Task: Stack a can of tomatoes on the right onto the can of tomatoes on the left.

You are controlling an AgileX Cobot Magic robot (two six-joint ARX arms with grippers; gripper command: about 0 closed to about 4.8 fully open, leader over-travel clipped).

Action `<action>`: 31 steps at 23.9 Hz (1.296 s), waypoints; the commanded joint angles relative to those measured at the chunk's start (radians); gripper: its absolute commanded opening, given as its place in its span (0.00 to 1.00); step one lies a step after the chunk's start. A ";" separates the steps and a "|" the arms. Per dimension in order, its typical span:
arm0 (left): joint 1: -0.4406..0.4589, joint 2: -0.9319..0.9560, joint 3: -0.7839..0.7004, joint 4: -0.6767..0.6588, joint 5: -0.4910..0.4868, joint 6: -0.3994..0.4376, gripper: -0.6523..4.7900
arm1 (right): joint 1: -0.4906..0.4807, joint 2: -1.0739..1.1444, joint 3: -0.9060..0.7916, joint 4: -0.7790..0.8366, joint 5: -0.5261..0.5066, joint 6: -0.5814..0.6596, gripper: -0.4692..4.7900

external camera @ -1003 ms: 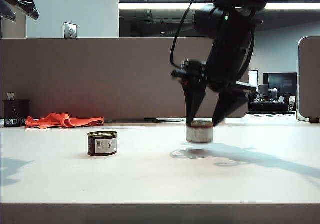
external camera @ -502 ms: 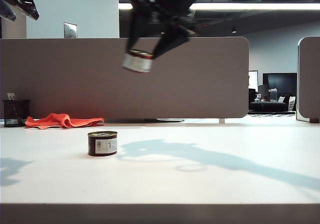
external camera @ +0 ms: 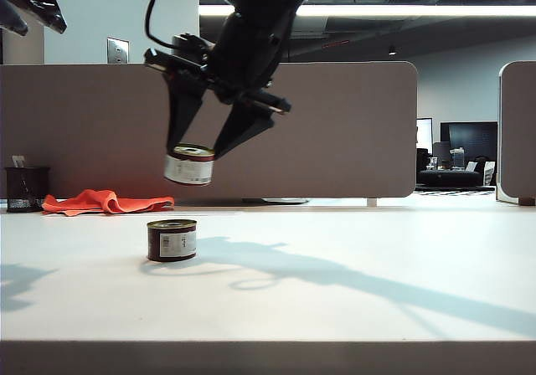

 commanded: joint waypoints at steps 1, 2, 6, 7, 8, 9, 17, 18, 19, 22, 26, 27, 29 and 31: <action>0.001 -0.003 0.008 0.005 0.005 0.001 0.59 | 0.008 0.014 0.008 0.042 -0.007 0.004 0.61; 0.001 -0.003 0.008 0.003 0.005 0.000 0.59 | 0.016 0.021 0.008 0.041 -0.004 0.004 0.61; 0.001 -0.002 0.008 -0.008 0.005 0.001 0.59 | 0.024 0.031 0.008 0.050 -0.010 0.004 0.61; 0.001 -0.002 0.008 -0.010 0.004 0.001 0.59 | 0.026 0.031 0.008 0.056 -0.017 0.003 0.61; 0.001 -0.002 0.007 -0.011 0.005 0.001 0.59 | 0.029 0.031 0.008 0.058 -0.016 0.003 0.61; 0.001 -0.002 0.008 -0.011 0.005 0.001 0.59 | 0.031 0.031 0.008 0.062 -0.017 0.003 0.61; 0.001 -0.002 0.008 -0.011 0.004 0.001 0.59 | 0.033 0.039 0.008 0.060 -0.005 0.000 0.75; 0.001 -0.002 0.008 -0.011 0.004 0.001 0.59 | 0.033 0.039 0.008 0.060 -0.005 0.000 0.75; 0.001 -0.002 0.008 -0.011 0.004 0.001 0.59 | 0.033 0.039 0.008 0.060 -0.006 0.000 0.75; 0.001 -0.002 0.008 -0.011 0.004 0.001 0.59 | 0.033 0.039 0.008 0.063 -0.009 0.000 0.75; 0.001 -0.002 0.008 -0.011 0.004 0.001 0.59 | 0.033 0.039 0.008 0.064 -0.009 0.000 0.75; 0.001 -0.002 0.008 -0.011 0.004 0.001 0.59 | 0.033 0.039 0.009 0.064 -0.008 -0.001 0.75; 0.001 -0.002 0.008 -0.011 0.004 0.001 0.59 | 0.032 0.038 0.016 0.060 -0.008 -0.002 0.75; 0.001 -0.002 0.008 -0.011 0.004 0.002 0.59 | 0.018 0.026 0.054 0.034 -0.002 -0.005 0.71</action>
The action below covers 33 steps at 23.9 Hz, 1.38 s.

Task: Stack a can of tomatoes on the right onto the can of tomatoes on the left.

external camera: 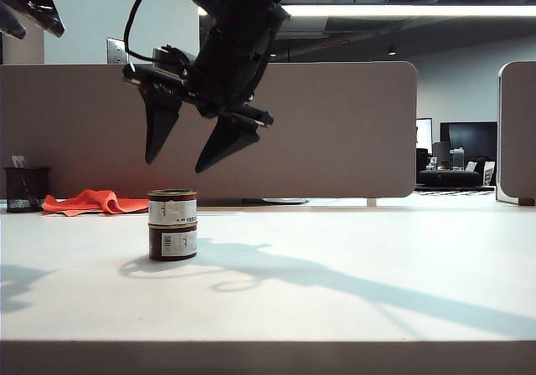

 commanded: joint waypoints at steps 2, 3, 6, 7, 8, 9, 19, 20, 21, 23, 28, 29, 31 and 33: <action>0.001 -0.002 0.008 0.008 0.003 0.002 0.59 | -0.025 -0.033 0.075 -0.015 0.004 -0.005 0.57; 0.001 -0.002 0.008 0.008 0.003 0.002 0.59 | -0.034 -0.041 0.088 -0.019 0.003 -0.006 0.49; 0.001 -0.002 0.008 0.008 0.003 0.002 0.59 | -0.076 -0.094 0.111 -0.019 0.007 -0.021 0.08; 0.001 -0.002 0.008 0.008 0.003 0.003 0.59 | -0.087 -0.108 0.111 -0.022 0.010 -0.027 0.08; 0.001 -0.002 0.008 0.008 0.003 0.003 0.59 | -0.114 -0.143 0.110 -0.043 0.028 -0.028 0.08; 0.001 -0.002 0.008 0.008 0.003 0.003 0.59 | -0.127 -0.159 0.110 -0.058 0.042 -0.031 0.08; 0.001 -0.002 0.008 0.008 0.003 0.003 0.40 | -0.265 -0.356 0.029 -0.129 0.232 -0.089 0.08; 0.001 -0.002 0.008 0.008 0.003 0.003 0.29 | -0.275 -0.378 0.004 -0.117 0.242 -0.098 0.08; 0.001 -0.002 0.008 0.008 0.003 0.002 0.25 | -0.284 -0.403 -0.026 -0.104 0.246 -0.107 0.08; 0.001 -0.002 0.007 0.008 0.003 0.001 0.24 | -0.307 -0.460 -0.103 -0.071 0.247 -0.114 0.08; 0.000 -0.003 0.005 0.011 0.004 -0.012 0.20 | -0.349 -0.640 -0.346 0.058 0.248 -0.113 0.08; 0.000 -0.003 0.005 0.013 0.004 -0.023 0.19 | -0.354 -0.677 -0.389 0.084 0.247 -0.113 0.08; 0.000 -0.006 0.005 0.022 0.004 -0.026 0.15 | -0.357 -0.734 -0.454 0.126 0.248 -0.113 0.08; 0.000 -0.018 0.005 0.033 0.027 -0.027 0.15 | -0.357 -0.826 -0.550 0.167 0.251 -0.113 0.08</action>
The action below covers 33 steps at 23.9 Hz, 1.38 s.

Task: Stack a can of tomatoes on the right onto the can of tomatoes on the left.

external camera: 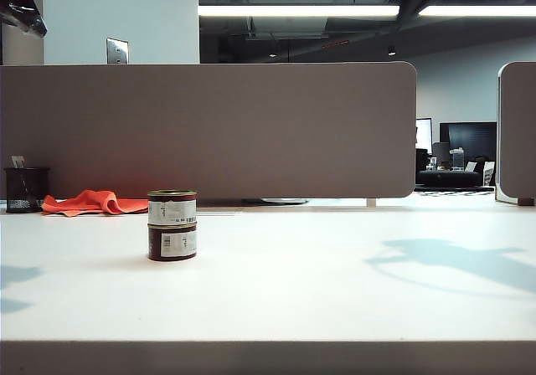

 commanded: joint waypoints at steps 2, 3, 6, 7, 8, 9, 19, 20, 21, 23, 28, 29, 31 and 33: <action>-0.001 -0.045 -0.003 0.024 0.045 -0.027 0.15 | 0.002 -0.181 -0.181 0.091 0.007 -0.001 0.08; -0.001 -0.060 -0.014 0.027 0.045 -0.028 0.15 | 0.002 -0.207 -0.209 0.090 0.008 -0.001 0.08; -0.001 -0.117 -0.059 0.037 0.045 -0.027 0.15 | 0.002 -0.297 -0.306 0.092 0.010 -0.001 0.08; -0.001 -0.137 -0.076 0.042 0.045 -0.027 0.15 | 0.002 -0.332 -0.341 0.092 0.014 -0.001 0.08; -0.001 -0.163 -0.099 0.050 0.045 -0.027 0.15 | 0.002 -0.361 -0.370 0.092 0.029 -0.001 0.08; -0.001 -0.185 -0.116 0.052 0.045 -0.027 0.15 | 0.002 -0.391 -0.398 0.092 0.038 -0.001 0.08; -0.001 -0.384 -0.280 0.098 0.063 -0.027 0.15 | 0.002 -0.701 -0.654 0.124 -0.010 0.001 0.08; -0.001 -0.416 -0.320 0.121 0.088 -0.027 0.15 | 0.002 -0.742 -0.699 0.155 -0.009 0.000 0.08; -0.001 -0.428 -0.337 0.131 0.086 -0.027 0.15 | 0.002 -0.757 -0.719 0.164 0.003 0.001 0.08; 0.000 -0.443 -0.364 0.125 0.078 -0.027 0.15 | 0.002 -0.777 -0.755 0.154 0.048 0.000 0.09; 0.000 -0.444 -0.417 0.139 0.032 -0.154 0.15 | 0.002 -0.802 -0.812 0.097 0.046 0.014 0.12; 0.000 -0.452 -0.435 0.171 0.029 -0.146 0.15 | 0.002 -0.811 -0.831 0.131 0.047 0.014 0.13; 0.000 -0.468 -0.473 0.246 0.029 -0.116 0.15 | 0.002 -0.851 -0.890 0.242 0.047 0.014 0.13; 0.000 -0.488 -0.505 0.297 0.030 -0.101 0.15 | 0.002 -0.890 -0.937 0.312 0.047 0.014 0.13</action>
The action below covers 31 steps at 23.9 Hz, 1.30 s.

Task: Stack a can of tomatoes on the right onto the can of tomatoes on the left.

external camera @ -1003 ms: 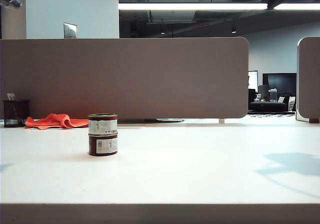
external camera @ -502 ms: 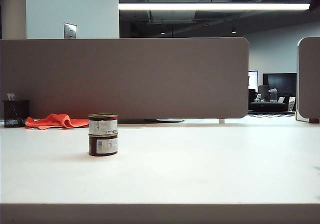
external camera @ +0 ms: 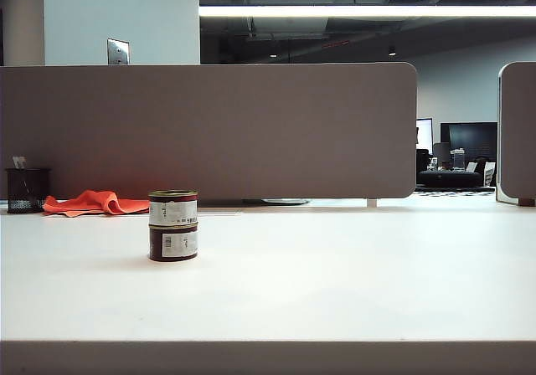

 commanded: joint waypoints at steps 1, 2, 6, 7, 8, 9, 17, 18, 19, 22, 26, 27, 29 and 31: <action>0.001 -0.038 -0.048 0.130 0.005 0.030 0.15 | 0.001 -0.069 -0.065 0.172 0.002 0.003 0.13; 0.001 -0.049 -0.060 0.138 0.015 0.030 0.15 | 0.001 -0.091 -0.085 0.189 0.002 0.003 0.13; 0.001 -0.091 -0.110 0.148 0.040 0.037 0.15 | 0.001 -0.193 -0.155 0.210 0.002 0.003 0.13; 0.001 -0.106 -0.126 0.151 0.054 0.047 0.15 | 0.001 -0.224 -0.173 0.211 0.002 0.003 0.13; 0.001 -0.116 -0.140 0.160 0.055 0.041 0.15 | 0.001 -0.249 -0.188 0.213 0.002 0.003 0.13; 0.001 -0.126 -0.153 0.178 0.055 0.032 0.15 | 0.001 -0.274 -0.203 0.216 0.002 0.003 0.13; 0.001 -0.201 -0.233 0.224 -0.075 0.021 0.11 | 0.001 -0.496 -0.316 0.201 -0.002 0.003 0.13; 0.001 -0.207 -0.240 0.223 -0.074 0.028 0.11 | 0.002 -0.500 -0.328 0.201 -0.002 0.003 0.13; 0.001 -0.212 -0.248 0.224 -0.080 0.037 0.11 | 0.002 -0.499 -0.336 0.198 -0.002 0.003 0.13; 0.001 -0.248 -0.298 0.241 -0.109 0.051 0.11 | 0.006 -0.499 -0.389 0.208 -0.012 0.003 0.13; 0.001 -0.329 -0.348 0.242 -0.109 0.040 0.11 | 0.005 -0.499 -0.426 0.207 -0.026 0.003 0.13; 0.001 -0.352 -0.357 0.238 -0.110 0.041 0.11 | 0.005 -0.499 -0.426 0.208 -0.025 0.003 0.13; 0.001 -0.383 -0.356 0.203 -0.110 0.042 0.11 | 0.005 -0.499 -0.426 0.216 -0.024 0.003 0.13; 0.001 -0.383 -0.356 0.192 -0.108 0.044 0.11 | 0.004 -0.499 -0.426 0.224 -0.024 0.003 0.13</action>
